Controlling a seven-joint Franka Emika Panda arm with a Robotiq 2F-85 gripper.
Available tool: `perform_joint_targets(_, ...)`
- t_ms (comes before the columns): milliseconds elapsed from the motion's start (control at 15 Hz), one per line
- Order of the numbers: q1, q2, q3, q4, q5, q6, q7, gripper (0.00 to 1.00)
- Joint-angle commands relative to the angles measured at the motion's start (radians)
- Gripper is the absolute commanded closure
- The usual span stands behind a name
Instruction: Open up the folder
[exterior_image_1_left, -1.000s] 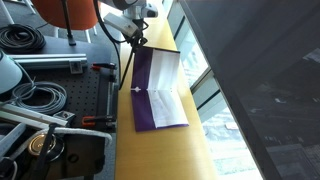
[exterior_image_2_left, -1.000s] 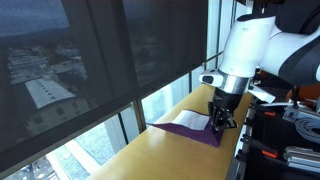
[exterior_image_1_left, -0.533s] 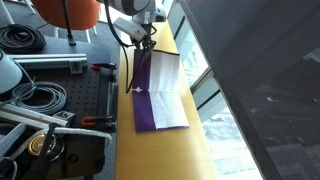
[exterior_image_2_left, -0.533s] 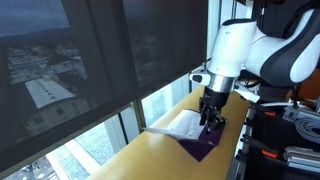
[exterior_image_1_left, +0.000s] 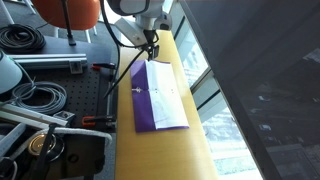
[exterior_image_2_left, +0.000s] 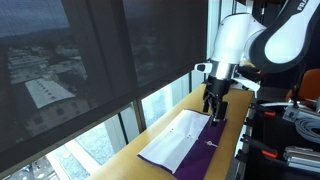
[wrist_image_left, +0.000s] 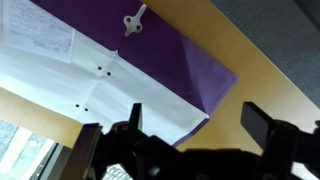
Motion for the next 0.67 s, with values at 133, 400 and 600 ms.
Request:
perform_joint_targets(133, -0.389, -0.070, 0.236, 0.051, 0.406, -0.167, -0.310, 0.00)
perform_joint_targets(400, -0.368, -0.147, 0.057, 0.146, 0.565, -0.282, -0.451, 0.00)
perform_joint_targets(600, -0.234, -0.215, -0.165, 0.193, 0.544, -0.405, -0.391, 0.00)
